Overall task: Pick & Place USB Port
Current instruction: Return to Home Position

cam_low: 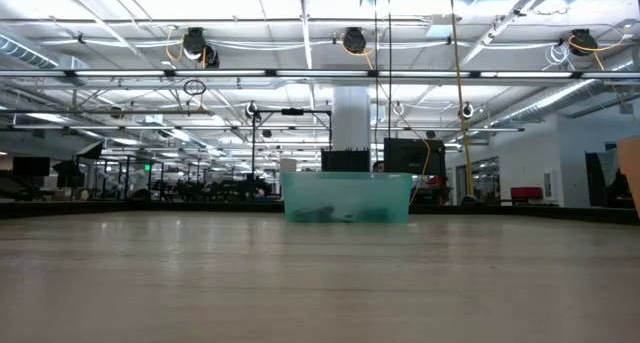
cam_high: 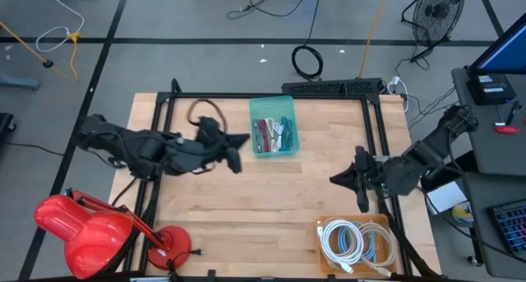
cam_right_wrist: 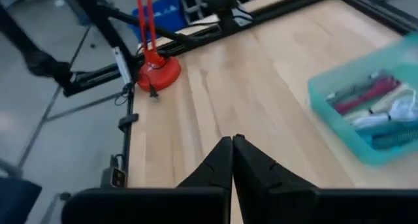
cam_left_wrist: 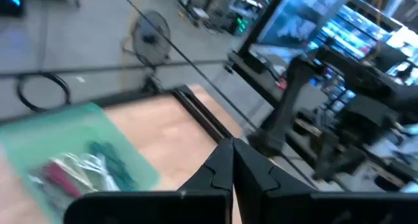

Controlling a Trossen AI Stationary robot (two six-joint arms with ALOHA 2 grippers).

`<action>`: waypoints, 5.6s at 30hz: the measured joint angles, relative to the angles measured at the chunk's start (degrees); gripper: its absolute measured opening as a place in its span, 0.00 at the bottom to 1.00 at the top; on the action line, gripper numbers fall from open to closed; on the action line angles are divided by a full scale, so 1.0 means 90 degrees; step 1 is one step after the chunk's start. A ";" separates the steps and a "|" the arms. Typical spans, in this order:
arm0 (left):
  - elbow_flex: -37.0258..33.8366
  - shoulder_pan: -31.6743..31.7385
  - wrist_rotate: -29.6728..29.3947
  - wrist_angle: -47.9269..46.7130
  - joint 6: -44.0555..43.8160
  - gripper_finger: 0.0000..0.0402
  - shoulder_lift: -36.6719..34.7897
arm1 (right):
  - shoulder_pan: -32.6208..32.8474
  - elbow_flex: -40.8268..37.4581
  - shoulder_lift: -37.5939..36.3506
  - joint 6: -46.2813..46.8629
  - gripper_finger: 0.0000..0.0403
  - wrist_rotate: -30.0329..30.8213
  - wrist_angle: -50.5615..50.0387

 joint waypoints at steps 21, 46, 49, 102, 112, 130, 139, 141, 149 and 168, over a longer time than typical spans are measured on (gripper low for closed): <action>-0.0007 0.0098 0.1415 0.1827 -0.0646 0.02 0.1446 | 0.1089 -0.4725 -0.1383 0.2286 0.00 -0.4553 0.6538; -0.0007 0.0628 0.3219 0.1922 -0.0379 0.02 0.1425 | 0.1777 -0.4242 0.0882 -0.0743 0.00 -0.1764 0.8248; -0.0007 0.0608 0.3224 0.1927 -0.0457 0.01 0.1425 | 0.1241 -0.4390 0.0813 -0.0929 0.00 -0.2266 0.8372; -0.0005 0.0508 0.2046 0.2061 -0.0559 0.01 0.1425 | -0.6510 -0.4735 -0.5341 -0.3125 0.00 -0.5189 0.3116; 0.0000 0.0626 0.2044 0.2143 -0.0599 0.01 0.1425 | -0.6500 -0.4775 -0.5801 -0.2782 0.00 -0.6066 0.3564; 0.0000 0.0552 0.2051 0.2155 -0.0621 0.01 0.1425 | -0.6505 -0.6208 -0.5969 -0.2456 0.00 -0.5684 0.3944; 0.0000 0.0550 0.2173 0.2140 -0.0626 0.01 0.1425 | -0.6352 -0.6664 -0.5967 -0.2628 0.00 -0.5882 0.4205; 0.0000 0.0550 0.2221 0.2121 -0.0633 0.01 0.1425 | -0.6203 -0.6792 -0.5967 -0.2554 0.00 -0.5877 0.4494; -0.0002 0.0562 0.2218 0.2082 -0.0617 0.02 0.1425 | -0.5350 -0.6988 -0.5967 -0.2572 0.00 -0.5524 0.4818; -0.0002 0.0599 0.2211 0.2061 -0.0597 0.04 0.1425 | -0.4131 -0.7004 -0.5965 -0.2613 0.00 -0.4215 0.4744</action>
